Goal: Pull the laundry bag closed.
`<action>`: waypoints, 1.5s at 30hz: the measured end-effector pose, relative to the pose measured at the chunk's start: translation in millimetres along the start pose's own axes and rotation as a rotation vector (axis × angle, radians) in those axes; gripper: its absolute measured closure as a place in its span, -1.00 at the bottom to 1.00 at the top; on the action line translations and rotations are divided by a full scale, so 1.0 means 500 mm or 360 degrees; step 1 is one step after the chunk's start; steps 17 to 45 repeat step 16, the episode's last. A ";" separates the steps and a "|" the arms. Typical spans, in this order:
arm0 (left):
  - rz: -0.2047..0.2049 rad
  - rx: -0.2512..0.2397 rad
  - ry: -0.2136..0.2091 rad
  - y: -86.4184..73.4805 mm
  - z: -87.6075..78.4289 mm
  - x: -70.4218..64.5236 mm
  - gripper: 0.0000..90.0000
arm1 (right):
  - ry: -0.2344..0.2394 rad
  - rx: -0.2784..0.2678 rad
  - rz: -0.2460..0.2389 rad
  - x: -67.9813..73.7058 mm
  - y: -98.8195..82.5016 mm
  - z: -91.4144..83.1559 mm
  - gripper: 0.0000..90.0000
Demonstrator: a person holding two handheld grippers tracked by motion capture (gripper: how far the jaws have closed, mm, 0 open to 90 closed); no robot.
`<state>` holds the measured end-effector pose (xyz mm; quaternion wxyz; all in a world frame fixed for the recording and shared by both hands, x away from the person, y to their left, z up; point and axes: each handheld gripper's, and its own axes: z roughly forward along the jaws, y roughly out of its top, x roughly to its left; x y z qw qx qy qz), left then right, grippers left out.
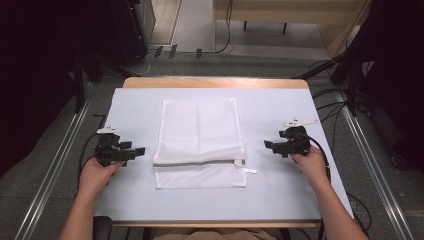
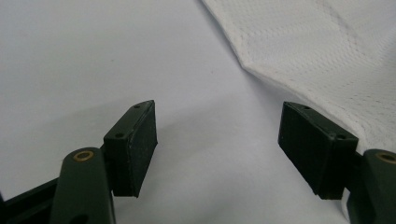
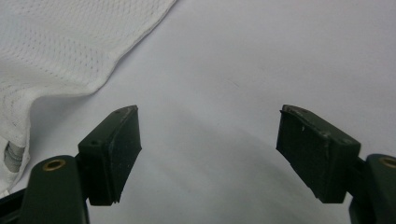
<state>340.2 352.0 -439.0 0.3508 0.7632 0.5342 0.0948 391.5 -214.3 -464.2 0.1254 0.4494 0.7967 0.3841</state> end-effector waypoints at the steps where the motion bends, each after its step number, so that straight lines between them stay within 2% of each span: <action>1: -0.0006 0.0004 0.0006 0.000 0.001 0.001 -0.37 | 0.0008 0.0002 -0.0001 0.001 0.000 0.001 -0.49; 12: -0.0010 0.0024 0.0030 -0.002 0.008 0.000 -0.43 | 0.0017 0.0024 -0.0007 0.003 -0.001 0.005 -0.49; 14: -0.0016 0.0034 0.0055 -0.002 0.012 -0.001 -0.44 | 0.0016 0.0027 -0.0010 0.003 -0.002 0.006 -0.49; 16: 0.0017 0.0054 0.0101 -0.004 0.016 -0.003 -0.45 | 0.0006 0.0036 -0.0024 0.002 -0.003 0.008 -0.50; 45: 0.0017 0.0054 0.0101 -0.004 0.016 -0.003 -0.45 | 0.0006 0.0036 -0.0024 0.002 -0.003 0.008 -0.50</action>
